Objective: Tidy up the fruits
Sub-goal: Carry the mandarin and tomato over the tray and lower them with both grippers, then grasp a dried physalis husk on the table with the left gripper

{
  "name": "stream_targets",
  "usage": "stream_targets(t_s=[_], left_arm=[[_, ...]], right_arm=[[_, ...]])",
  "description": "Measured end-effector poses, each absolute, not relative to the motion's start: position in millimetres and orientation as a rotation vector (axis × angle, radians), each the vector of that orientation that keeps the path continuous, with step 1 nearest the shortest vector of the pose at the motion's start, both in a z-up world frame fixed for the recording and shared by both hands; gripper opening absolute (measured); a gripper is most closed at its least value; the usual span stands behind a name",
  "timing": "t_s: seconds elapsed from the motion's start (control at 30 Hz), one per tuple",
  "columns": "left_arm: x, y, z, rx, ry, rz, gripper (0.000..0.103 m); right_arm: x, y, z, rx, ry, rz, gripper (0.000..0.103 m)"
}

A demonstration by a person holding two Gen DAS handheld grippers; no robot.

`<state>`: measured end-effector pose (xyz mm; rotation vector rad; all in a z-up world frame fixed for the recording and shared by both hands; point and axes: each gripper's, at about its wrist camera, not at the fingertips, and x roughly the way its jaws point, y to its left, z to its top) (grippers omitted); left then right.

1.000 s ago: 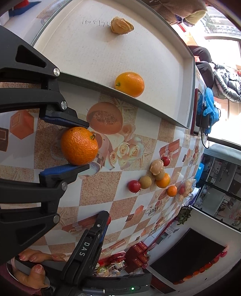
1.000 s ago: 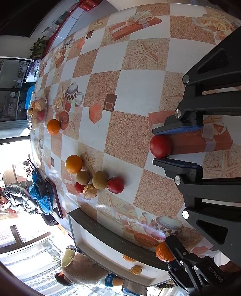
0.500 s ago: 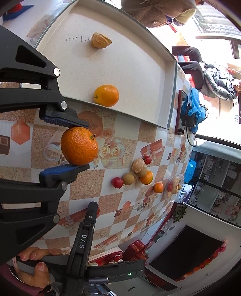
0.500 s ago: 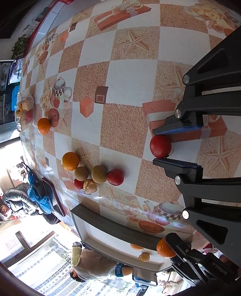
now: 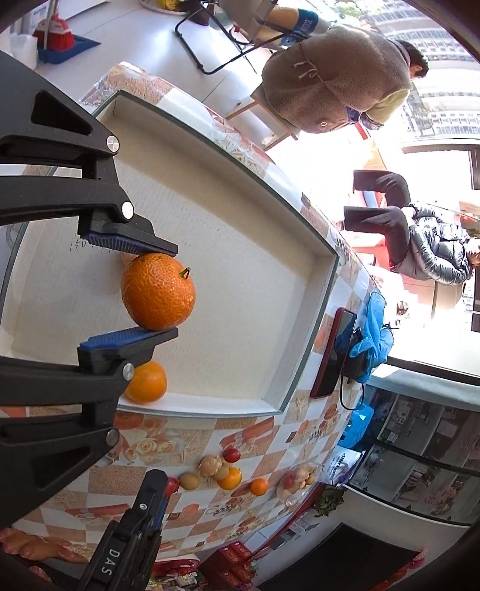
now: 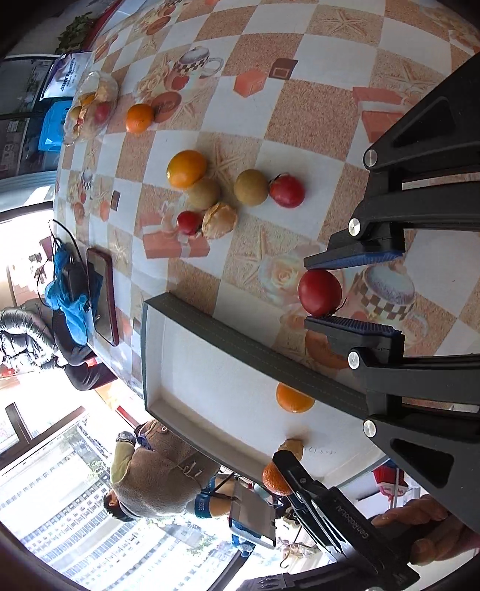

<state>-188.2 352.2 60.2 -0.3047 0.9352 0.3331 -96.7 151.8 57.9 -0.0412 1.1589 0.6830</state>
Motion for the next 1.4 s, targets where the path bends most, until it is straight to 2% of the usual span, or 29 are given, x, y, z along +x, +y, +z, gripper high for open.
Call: stream_targets(t_s=[0.6, 0.67, 0.7, 0.73, 0.8, 0.83, 0.87, 0.9, 0.93, 1.17, 1.4], left_arm=[[-184.3, 370.9, 35.7, -0.255, 0.967, 0.401, 0.041], [-184.5, 370.5, 35.7, -0.246, 0.958, 0.416, 0.049], [-184.6, 370.6, 35.9, -0.244, 0.957, 0.427, 0.068], [-185.3, 371.2, 36.4, -0.237, 0.952, 0.459, 0.078], [-187.6, 373.2, 38.4, -0.239, 0.932, 0.476, 0.080], [-188.3, 374.7, 38.7, -0.252, 0.932, 0.466, 0.080], [-188.4, 374.9, 38.9, -0.265, 0.932, 0.456, 0.080], [-188.9, 374.2, 39.6, -0.271, 0.930, 0.452, 0.080], [-189.2, 372.5, 41.2, -0.267, 0.923, 0.454, 0.080], [-186.2, 345.8, 64.9, -0.218, 0.863, 0.397, 0.080], [-172.5, 280.6, 84.8, -0.141, 0.832, 0.173, 0.082]], right_arm=[[-101.4, 254.3, 49.2, -0.187, 1.152, 0.806, 0.026], [-103.5, 255.7, 46.3, -0.210, 1.150, 0.805, 0.027], [-103.9, 255.8, 44.9, -0.220, 1.153, 0.802, 0.029], [-103.8, 255.3, 43.9, -0.229, 1.157, 0.792, 0.032], [-103.4, 251.1, 46.7, -0.222, 1.139, 0.782, 0.050], [-103.7, 248.5, 50.3, -0.212, 1.126, 0.788, 0.054], [-104.2, 245.6, 53.9, -0.210, 1.108, 0.778, 0.070], [-104.7, 241.8, 57.6, -0.209, 1.084, 0.761, 0.095], [-105.2, 236.4, 62.0, -0.203, 1.054, 0.749, 0.103], [-91.4, 177.2, 75.8, -0.124, 0.983, 0.625, 0.103], [-48.8, 73.3, 48.9, -0.025, 1.036, 0.308, 0.103]])
